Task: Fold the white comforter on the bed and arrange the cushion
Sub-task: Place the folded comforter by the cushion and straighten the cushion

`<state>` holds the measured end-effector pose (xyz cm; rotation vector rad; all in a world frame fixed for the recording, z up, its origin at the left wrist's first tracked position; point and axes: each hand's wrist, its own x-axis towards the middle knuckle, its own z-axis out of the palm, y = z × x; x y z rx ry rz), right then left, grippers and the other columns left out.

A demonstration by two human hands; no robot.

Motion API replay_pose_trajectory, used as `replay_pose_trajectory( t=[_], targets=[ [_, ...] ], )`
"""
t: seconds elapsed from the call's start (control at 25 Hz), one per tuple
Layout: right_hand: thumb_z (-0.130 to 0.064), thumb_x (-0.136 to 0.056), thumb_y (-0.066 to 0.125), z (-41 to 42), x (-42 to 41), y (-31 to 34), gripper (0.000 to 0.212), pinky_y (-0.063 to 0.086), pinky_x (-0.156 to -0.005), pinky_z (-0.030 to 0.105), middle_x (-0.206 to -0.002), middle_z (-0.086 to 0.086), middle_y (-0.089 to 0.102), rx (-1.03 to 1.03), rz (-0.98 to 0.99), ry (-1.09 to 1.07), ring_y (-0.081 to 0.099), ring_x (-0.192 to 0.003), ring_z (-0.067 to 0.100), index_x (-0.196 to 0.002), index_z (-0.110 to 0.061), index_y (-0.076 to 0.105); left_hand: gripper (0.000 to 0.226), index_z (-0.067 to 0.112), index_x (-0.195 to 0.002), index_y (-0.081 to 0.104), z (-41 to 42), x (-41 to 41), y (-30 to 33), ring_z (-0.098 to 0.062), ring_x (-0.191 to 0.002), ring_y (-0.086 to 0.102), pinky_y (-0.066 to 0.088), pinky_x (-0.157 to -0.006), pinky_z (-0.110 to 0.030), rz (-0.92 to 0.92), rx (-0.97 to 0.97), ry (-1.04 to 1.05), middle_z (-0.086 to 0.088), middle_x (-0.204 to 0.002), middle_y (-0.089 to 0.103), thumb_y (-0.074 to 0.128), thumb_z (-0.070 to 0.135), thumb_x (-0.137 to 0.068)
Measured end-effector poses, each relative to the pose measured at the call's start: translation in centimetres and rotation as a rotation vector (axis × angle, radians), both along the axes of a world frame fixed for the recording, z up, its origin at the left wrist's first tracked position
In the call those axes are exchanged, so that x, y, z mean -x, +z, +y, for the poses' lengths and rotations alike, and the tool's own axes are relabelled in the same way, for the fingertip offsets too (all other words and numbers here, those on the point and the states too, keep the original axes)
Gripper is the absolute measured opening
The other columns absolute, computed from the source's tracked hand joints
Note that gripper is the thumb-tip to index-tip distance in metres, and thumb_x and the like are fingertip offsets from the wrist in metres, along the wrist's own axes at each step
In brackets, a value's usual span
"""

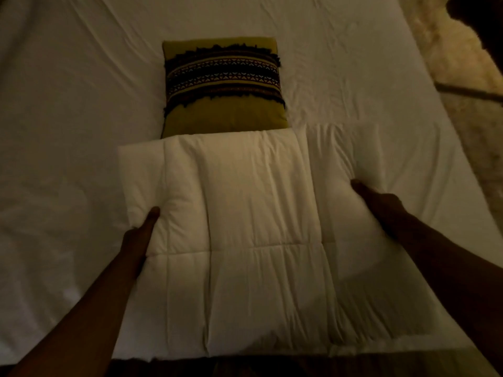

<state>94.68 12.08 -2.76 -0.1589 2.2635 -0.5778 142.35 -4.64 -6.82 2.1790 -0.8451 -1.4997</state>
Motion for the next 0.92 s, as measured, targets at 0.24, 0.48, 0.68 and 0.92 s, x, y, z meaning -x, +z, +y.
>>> replay_pose_trajectory(
  t=[0.24,0.48,0.68,0.92],
  targets=[
    [-0.091,-0.048,0.065,0.0,-7.2,6.2,0.128,0.049,-0.094,0.04,-0.135,0.015,0.056,0.111,0.0,-0.023,0.057,-0.114,0.036,-0.14,-0.004,0.045,0.118,0.007,-0.152,0.029,2.3,-5.9,7.8,-0.035,-0.131,0.047,0.04,-0.107,-0.041,-0.022,0.069,0.053,-0.018,-0.152,0.04,0.071,0.075,-0.065],
    [-0.088,-0.051,0.066,-1.7,-18.1,10.1,0.126,0.044,-0.088,0.04,-0.139,0.018,0.053,0.204,0.007,0.011,0.055,-0.118,0.039,-0.142,-0.003,0.043,0.116,0.007,-0.152,0.029,3.1,-18.1,12.9,-0.035,-0.13,0.047,0.039,-0.106,-0.04,-0.016,0.175,0.132,-0.017,-0.151,0.04,0.07,0.073,-0.067],
    [-0.082,-0.06,0.067,-4.5,-32.1,13.8,0.115,0.045,-0.089,0.041,-0.138,0.017,0.053,0.289,0.029,0.092,0.054,-0.119,0.039,-0.141,-0.004,0.042,0.124,0.009,-0.153,0.028,3.1,-32.0,15.9,-0.036,-0.127,0.049,0.041,-0.107,-0.045,0.077,0.203,0.18,-0.017,-0.149,0.042,0.071,0.079,-0.059],
    [-0.082,-0.061,0.067,-10.0,-45.1,15.9,0.11,0.046,-0.081,0.037,-0.133,0.013,0.056,0.327,0.039,0.194,0.057,-0.108,0.032,-0.139,-0.008,0.044,0.107,0.026,-0.149,0.037,3.1,-45.7,17.4,-0.03,-0.116,0.054,0.043,-0.101,-0.049,0.287,0.269,0.198,-0.007,-0.137,0.054,0.065,0.082,-0.063]
  ],
)
